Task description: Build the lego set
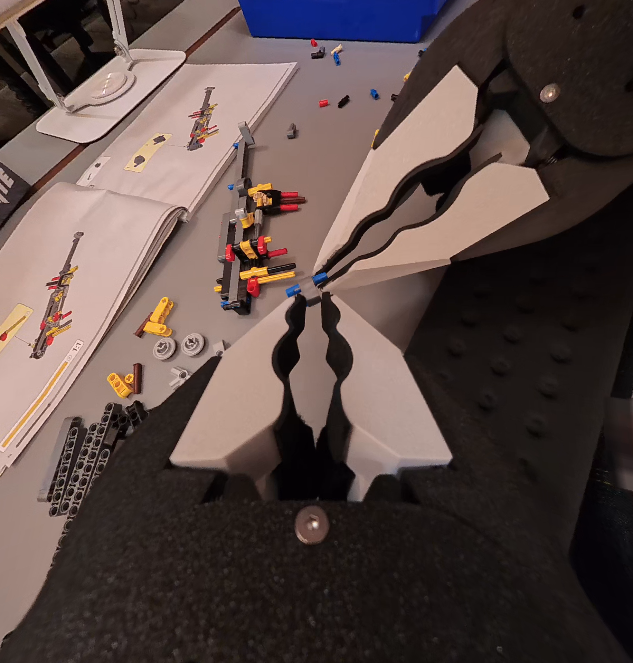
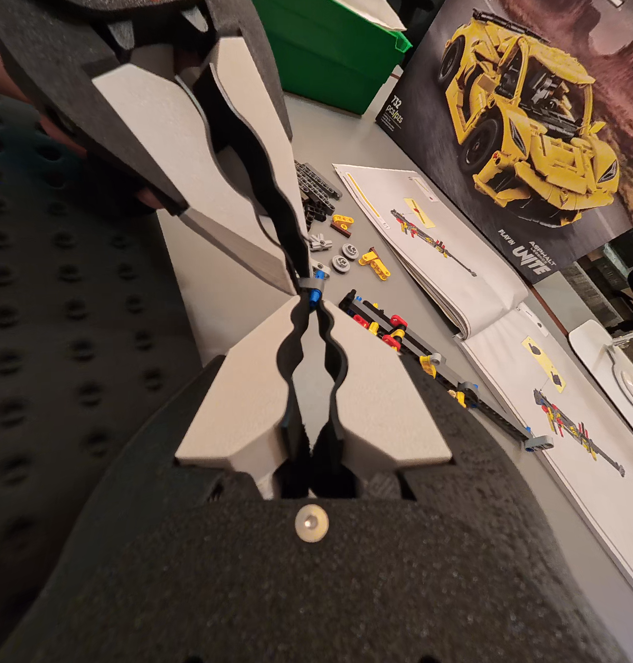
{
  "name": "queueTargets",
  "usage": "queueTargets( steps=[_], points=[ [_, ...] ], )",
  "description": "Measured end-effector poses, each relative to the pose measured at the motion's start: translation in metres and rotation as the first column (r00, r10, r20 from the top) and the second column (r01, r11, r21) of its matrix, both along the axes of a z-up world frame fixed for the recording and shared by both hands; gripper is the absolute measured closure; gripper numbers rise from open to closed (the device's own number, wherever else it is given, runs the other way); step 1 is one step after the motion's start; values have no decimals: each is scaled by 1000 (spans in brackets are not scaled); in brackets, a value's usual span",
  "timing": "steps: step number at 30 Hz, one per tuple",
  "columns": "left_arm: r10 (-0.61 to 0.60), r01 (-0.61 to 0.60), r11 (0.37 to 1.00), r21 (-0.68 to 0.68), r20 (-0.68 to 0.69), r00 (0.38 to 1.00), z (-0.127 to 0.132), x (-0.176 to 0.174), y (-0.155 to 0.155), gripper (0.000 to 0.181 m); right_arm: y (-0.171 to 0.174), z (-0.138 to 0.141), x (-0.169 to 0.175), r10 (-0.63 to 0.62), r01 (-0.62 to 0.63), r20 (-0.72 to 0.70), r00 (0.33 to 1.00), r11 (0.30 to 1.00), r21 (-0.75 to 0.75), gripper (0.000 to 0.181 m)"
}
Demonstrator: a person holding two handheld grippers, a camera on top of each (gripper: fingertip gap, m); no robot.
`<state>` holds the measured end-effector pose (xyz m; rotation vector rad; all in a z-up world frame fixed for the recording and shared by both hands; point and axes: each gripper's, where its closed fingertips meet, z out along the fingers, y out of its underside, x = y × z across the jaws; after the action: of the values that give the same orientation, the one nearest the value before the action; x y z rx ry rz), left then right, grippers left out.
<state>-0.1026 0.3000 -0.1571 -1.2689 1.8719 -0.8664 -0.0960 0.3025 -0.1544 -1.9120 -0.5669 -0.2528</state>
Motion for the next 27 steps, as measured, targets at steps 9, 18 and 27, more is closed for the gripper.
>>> queueTargets(
  steps=[9,18,27],
  points=[
    [26,-26,994,111,-6,1000,-4,4,1,172,0,-2,4,-13,13,-22,1000,1000,-21,178],
    [48,-48,993,112,9,999,-3,8,0,169,-1,2,4,-4,4,-66,998,1000,-1,178],
    [39,-38,999,25,-27,999,-10,8,2,173,0,-5,4,13,-21,-145,989,998,-56,177]
  ],
)
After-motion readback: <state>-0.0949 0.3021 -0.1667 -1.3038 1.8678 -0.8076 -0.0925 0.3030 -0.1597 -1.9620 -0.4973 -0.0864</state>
